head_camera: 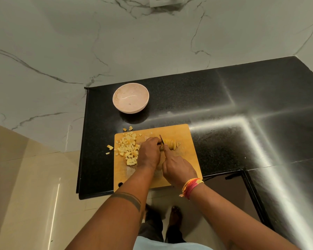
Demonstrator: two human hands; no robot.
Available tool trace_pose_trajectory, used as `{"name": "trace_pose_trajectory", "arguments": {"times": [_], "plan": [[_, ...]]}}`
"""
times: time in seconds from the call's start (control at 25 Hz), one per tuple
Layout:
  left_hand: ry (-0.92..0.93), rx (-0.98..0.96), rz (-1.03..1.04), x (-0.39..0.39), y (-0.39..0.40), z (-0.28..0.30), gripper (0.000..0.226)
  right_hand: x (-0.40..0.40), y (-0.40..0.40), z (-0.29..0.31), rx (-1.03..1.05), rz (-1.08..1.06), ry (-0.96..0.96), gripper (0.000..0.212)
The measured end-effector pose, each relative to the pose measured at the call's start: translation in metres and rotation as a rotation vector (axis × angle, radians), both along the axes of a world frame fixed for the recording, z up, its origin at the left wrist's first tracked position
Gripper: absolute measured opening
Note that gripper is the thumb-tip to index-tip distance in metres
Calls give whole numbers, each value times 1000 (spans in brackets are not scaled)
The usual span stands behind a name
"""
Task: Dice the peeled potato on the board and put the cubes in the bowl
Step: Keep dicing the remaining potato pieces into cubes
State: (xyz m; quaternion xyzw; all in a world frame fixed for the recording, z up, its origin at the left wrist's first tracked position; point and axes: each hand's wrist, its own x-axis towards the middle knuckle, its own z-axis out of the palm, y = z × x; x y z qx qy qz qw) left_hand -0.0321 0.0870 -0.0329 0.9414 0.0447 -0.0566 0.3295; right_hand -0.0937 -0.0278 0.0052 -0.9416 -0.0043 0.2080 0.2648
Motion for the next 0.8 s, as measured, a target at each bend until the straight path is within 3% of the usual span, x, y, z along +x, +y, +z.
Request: {"name": "trace_pose_trajectory", "arguments": {"times": [0.24, 0.56, 0.8], "plan": [[22, -28, 4, 3, 0, 1, 19, 22, 2, -6, -28, 51, 2, 61], [-4, -3, -22, 2, 2, 3, 14, -62, -22, -15, -99, 64, 85, 75], [-22, 25, -18, 0, 5, 2, 19, -29, -12, -5, -43, -9, 11, 72]]}}
